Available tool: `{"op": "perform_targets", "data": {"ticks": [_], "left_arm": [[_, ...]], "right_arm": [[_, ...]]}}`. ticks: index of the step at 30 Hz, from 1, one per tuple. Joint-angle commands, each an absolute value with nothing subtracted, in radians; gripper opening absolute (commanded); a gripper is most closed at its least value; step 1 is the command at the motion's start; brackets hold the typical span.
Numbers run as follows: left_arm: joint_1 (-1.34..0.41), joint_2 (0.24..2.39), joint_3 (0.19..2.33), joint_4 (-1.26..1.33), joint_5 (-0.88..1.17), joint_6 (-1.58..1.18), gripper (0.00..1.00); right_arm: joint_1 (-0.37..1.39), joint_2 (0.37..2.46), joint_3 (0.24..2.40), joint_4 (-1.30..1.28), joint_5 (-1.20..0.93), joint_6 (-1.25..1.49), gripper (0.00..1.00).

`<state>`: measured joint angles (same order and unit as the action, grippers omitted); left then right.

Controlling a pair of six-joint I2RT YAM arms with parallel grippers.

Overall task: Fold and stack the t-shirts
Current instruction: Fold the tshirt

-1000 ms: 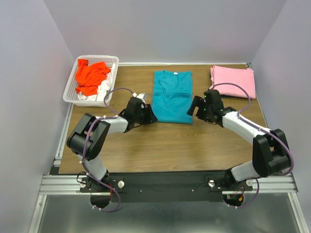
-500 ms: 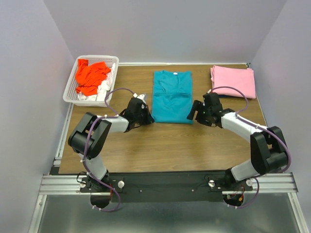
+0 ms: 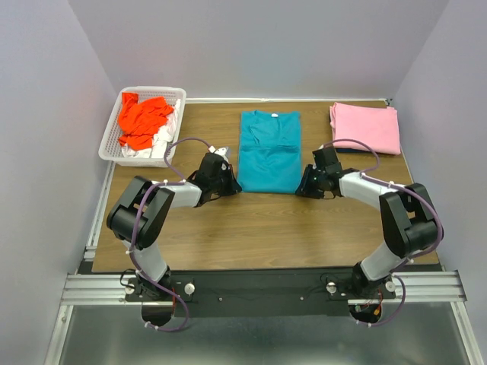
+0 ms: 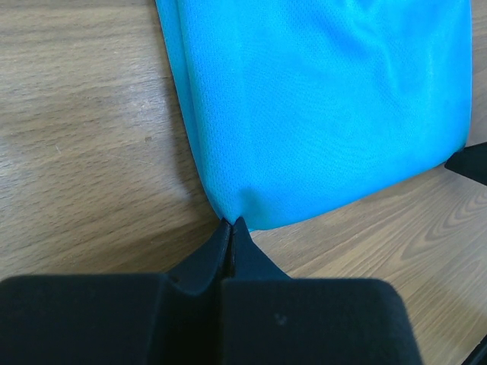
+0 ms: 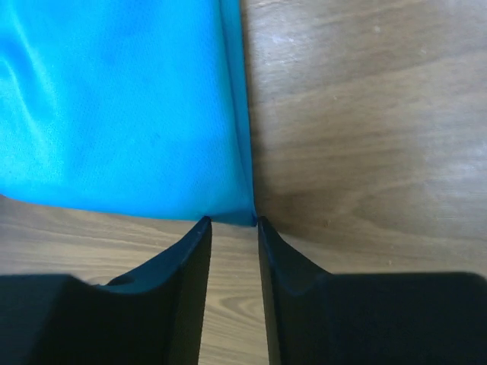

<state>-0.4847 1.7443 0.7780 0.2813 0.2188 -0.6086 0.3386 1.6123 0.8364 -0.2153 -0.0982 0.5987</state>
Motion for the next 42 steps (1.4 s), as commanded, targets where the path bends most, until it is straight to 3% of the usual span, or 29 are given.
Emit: {"op": "perform_targets", "data": {"ticks": [1,7,12,16,24,31,42], "left_arm": [[-0.488,1.752,0.79,0.252,0.21,-0.584,0.0],[-0.489,1.736,0.782,0.255,0.199,-0.586,0.0],[-0.489,1.733,0.784,0.255,0.196,-0.586,0.0],[-0.491,1.712,0.773,0.258,0.187,-0.589,0.0],[-0.505,1.615,0.706,0.235,0.178,-0.615,0.0],[-0.548,1.311,0.565,0.129,0.111,-0.687,0.0],[-0.577,0.882,0.571,-0.098,-0.072,-0.752,0.0]], "right_arm": [[0.333,1.654,0.858,-0.207,-0.121,0.595,0.33],[0.334,1.651,0.844,-0.204,-0.075,0.572,0.22],[0.334,1.674,0.859,-0.196,-0.057,0.534,0.19],[0.336,1.663,0.847,-0.192,-0.072,0.508,0.01],[0.356,1.482,0.736,-0.201,-0.204,0.492,0.01],[0.409,1.22,0.652,-0.371,-0.331,0.541,0.01],[0.413,0.976,0.773,-0.564,-0.499,0.529,0.01]]}}
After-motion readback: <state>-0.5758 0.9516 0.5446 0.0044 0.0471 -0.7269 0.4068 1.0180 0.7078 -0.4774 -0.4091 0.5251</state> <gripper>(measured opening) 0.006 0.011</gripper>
